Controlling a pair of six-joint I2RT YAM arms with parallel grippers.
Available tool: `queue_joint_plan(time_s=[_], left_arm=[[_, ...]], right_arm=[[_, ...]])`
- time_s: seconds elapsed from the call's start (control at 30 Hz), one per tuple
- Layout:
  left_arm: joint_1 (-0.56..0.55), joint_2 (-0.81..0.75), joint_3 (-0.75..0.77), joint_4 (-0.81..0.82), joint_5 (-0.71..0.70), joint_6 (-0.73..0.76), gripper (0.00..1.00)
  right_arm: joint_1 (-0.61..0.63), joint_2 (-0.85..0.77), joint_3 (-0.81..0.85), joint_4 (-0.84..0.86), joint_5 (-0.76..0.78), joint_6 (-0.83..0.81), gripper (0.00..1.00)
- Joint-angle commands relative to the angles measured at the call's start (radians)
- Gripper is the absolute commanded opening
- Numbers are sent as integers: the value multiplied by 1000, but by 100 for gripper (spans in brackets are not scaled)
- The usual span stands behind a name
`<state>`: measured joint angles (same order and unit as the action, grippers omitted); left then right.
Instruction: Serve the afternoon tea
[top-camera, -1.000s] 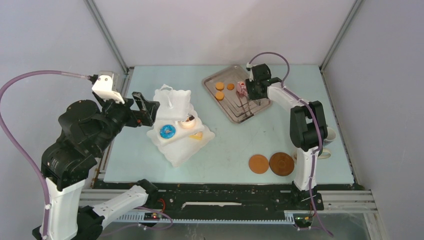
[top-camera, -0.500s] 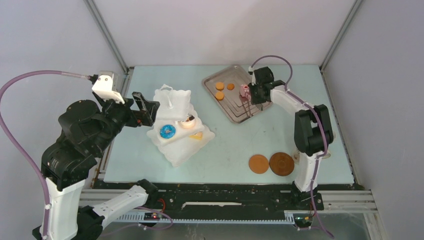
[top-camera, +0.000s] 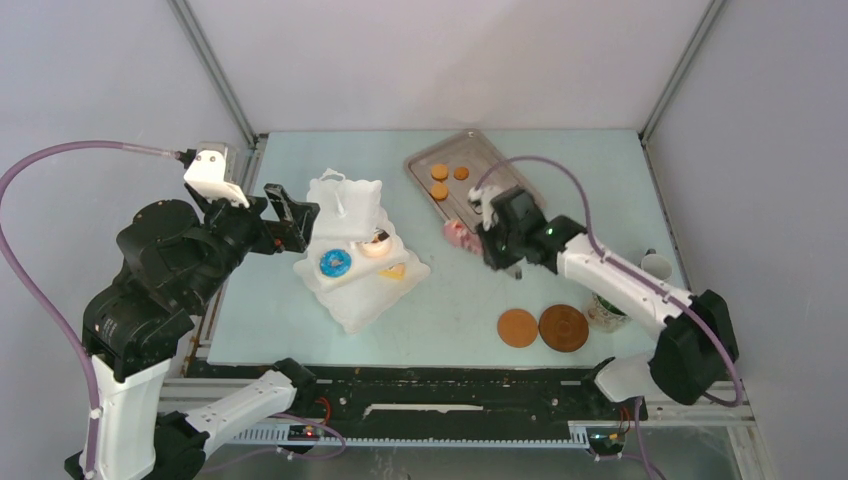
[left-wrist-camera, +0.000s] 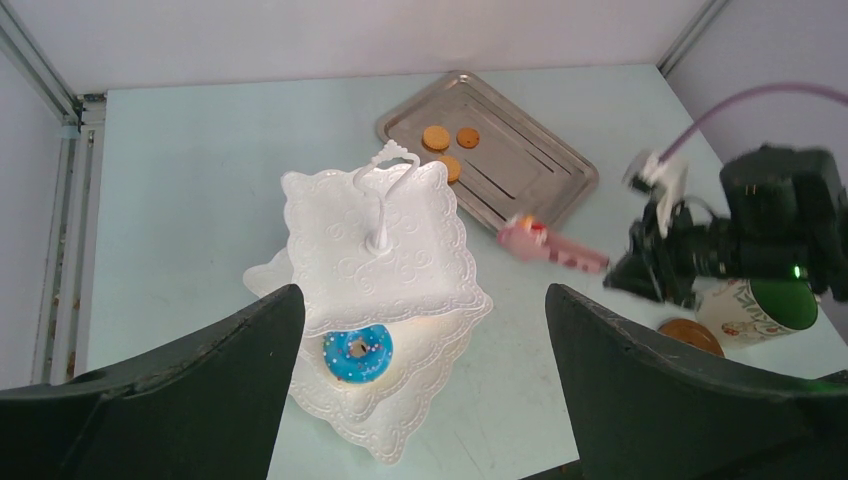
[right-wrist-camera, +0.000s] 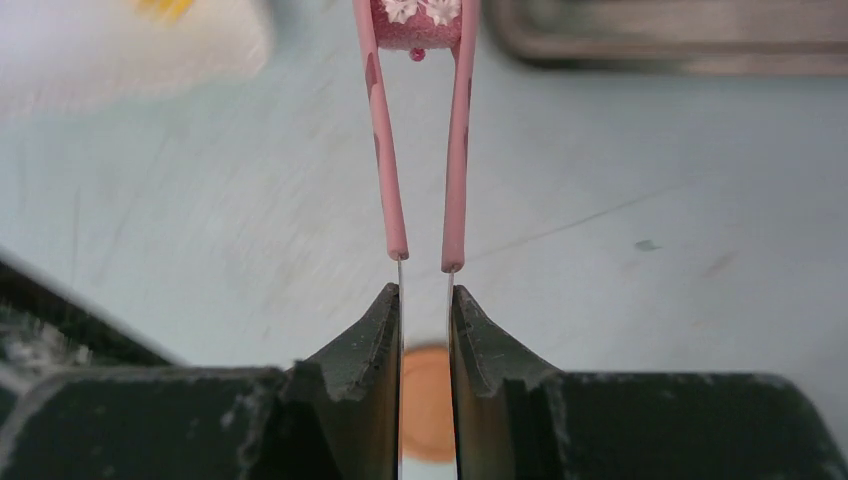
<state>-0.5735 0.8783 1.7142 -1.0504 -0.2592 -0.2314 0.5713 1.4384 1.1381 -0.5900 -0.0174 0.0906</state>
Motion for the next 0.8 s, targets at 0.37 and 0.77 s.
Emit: queue_joint_plan(time_s=[0.37,0.77], left_arm=[[-1,13,15,28,1,-5,98],[-5,29,35,26,12,-14,98]], right_arm=[[517,-165,-166,68,10,-2,10],[582,148,99,181,-12,-221,9]])
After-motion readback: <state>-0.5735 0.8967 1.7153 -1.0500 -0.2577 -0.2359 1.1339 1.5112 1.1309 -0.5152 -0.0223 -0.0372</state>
